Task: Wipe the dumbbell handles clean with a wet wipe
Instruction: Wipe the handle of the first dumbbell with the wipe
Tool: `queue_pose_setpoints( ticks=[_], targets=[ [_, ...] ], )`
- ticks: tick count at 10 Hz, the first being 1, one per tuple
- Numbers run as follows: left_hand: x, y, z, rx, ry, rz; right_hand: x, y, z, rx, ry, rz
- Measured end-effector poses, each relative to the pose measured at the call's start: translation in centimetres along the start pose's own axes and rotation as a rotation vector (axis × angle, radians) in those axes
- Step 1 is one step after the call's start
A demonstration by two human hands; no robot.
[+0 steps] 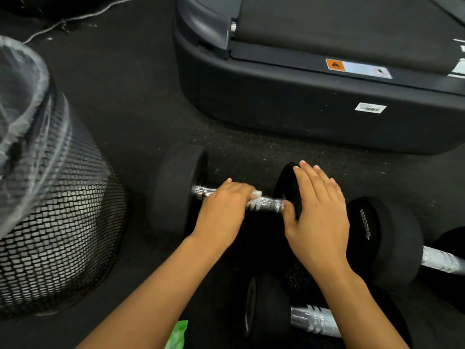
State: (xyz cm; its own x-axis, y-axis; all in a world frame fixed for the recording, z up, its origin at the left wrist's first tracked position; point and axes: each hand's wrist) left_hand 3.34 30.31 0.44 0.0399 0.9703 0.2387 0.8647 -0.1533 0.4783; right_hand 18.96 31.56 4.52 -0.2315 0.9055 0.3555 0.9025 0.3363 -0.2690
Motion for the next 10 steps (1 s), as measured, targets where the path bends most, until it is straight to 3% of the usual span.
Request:
queue_pose_setpoints(
  ticks=[2,3,5,6,7,8,9,10],
  targets=[
    [-0.8,0.4,0.1,-0.001,0.038,0.019,-0.1,0.0,-0.1,0.003,-0.005,-0.002],
    [1.0,0.4,-0.6,0.046,-0.113,0.007,-0.1,0.0,-0.1,0.003,-0.002,-0.003],
    [0.4,0.7,-0.7,0.030,-0.080,0.027,-0.1,0.1,-0.1,0.001,-0.016,-0.005],
    [1.4,0.1,-1.4,0.081,-0.141,-0.034,-0.1,0.1,-0.1,-0.003,-0.014,-0.006],
    [0.6,-0.1,-1.1,0.048,-0.076,-0.016,-0.1,0.1,-0.1,0.004,-0.014,-0.006],
    [0.9,0.6,-0.7,0.035,-0.106,0.061,-0.1,0.1,0.0,0.001,-0.002,-0.005],
    [1.4,-0.3,-0.7,0.086,-0.115,0.031,0.0,0.1,0.1,-0.002,-0.007,-0.002],
    [-0.6,-0.6,0.0,0.052,-0.027,0.051,0.1,0.2,0.1,0.004,-0.007,-0.007]
  ],
)
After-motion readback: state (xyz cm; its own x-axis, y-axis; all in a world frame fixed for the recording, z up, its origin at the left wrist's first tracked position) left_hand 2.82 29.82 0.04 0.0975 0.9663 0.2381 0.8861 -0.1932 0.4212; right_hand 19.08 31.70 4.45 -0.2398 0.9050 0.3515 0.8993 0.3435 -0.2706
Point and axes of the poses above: each hand's wrist, its own x-axis towards the middle knuckle, its own z-axis out of the palm, y = z × x, and after that the axes turned 3 degrees about z, right-handed
